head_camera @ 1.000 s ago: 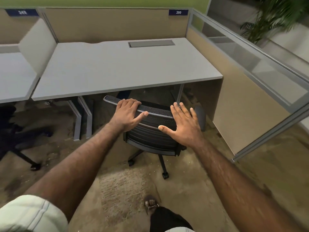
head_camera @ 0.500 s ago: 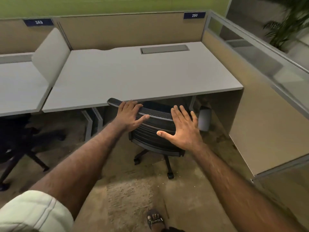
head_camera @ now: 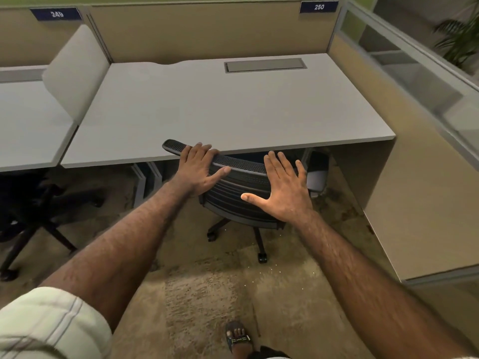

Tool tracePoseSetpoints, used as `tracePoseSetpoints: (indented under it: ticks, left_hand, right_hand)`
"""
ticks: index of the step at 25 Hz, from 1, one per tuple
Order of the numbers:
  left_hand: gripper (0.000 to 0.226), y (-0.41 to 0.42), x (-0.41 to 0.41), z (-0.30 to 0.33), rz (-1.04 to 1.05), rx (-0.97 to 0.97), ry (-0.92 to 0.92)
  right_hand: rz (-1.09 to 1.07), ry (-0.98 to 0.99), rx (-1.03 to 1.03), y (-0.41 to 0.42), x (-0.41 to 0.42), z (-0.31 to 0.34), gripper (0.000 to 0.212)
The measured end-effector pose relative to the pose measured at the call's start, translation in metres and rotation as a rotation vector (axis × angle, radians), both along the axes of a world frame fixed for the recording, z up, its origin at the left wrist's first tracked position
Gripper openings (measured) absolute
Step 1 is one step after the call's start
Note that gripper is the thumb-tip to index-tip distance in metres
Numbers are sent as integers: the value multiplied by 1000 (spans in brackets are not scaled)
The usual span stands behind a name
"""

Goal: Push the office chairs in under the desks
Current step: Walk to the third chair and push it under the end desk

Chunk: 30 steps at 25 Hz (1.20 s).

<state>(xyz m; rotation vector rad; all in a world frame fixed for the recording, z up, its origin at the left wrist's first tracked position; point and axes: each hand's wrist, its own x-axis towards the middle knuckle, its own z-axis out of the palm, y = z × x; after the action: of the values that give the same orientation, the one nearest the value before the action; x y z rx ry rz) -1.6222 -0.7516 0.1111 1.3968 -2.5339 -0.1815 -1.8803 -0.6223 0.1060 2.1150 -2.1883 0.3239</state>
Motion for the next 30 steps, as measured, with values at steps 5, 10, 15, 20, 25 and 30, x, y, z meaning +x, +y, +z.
tracePoseSetpoints:
  ticks: [5, 10, 15, 20, 25, 30]
  left_hand:
    - [88, 3, -4, 1, 26, -21, 16]
    - [91, 36, -7, -6, 116, -63, 71]
    - [93, 87, 27, -20, 209, -49, 135]
    - [99, 131, 130, -47, 388, -32, 80]
    - [100, 172, 253, -64, 604, -53, 89]
    - [99, 223, 365, -69, 829, -39, 102]
  right_hand:
    - [7, 29, 7, -3, -6, 0, 127]
    - [132, 85, -127, 11, 10, -13, 126]
    - [295, 57, -104, 10, 78, -26, 118]
    - [460, 55, 32, -9, 164, -31, 103]
    - [631, 52, 70, -25, 284, -37, 101]
    - [809, 71, 112, -26, 412, -46, 100]
